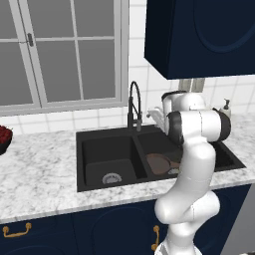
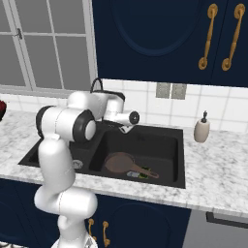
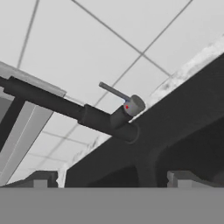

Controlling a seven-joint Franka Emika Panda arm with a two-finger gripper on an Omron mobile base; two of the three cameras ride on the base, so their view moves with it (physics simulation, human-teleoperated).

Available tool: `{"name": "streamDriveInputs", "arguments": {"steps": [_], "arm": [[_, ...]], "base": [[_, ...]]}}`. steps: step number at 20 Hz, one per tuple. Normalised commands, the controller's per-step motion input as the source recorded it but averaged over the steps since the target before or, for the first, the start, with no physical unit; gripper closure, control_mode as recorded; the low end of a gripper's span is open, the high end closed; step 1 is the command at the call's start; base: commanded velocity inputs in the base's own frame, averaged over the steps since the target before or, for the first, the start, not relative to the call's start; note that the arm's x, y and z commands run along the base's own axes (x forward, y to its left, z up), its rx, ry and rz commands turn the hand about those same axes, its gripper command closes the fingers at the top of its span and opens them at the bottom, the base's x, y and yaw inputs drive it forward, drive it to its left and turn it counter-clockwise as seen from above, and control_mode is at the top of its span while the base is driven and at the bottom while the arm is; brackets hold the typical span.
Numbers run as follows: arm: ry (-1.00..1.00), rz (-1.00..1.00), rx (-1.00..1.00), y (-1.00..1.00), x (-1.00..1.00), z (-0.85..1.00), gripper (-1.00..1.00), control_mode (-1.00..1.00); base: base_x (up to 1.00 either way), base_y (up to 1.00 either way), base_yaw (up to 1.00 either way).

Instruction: Pick the pan and sponge and place them into the sink. Then turn on the water.

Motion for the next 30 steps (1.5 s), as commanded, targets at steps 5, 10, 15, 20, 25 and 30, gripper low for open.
{"name": "streamDriveInputs", "arguments": {"steps": [5, 10, 15, 20, 25, 30], "arm": [[0.00, 0.00, 0.01, 0.03, 0.42, -0.06, -1.00, -1.00], [0.00, 0.00, 0.00, 0.15, 0.38, -0.25, -1.00, -1.00], [0.00, 0.00, 0.00, 0.08, 0.29, -0.18, -1.00, -1.00], [0.00, 0.00, 0.02, 0.00, 0.41, -0.08, -1.00, -1.00], [0.00, 0.00, 0.00, 0.01, 0.39, -0.14, -1.00, -1.00], [0.00, 0.00, 0.01, 0.00, 0.30, -0.10, -1.00, -1.00]], "base": [[0.00, 0.00, 0.00], [0.00, 0.00, 0.00], [0.00, 0.00, 0.00], [0.00, 0.00, 0.00], [0.00, 0.00, 0.00], [0.00, 0.00, 0.00]]}}
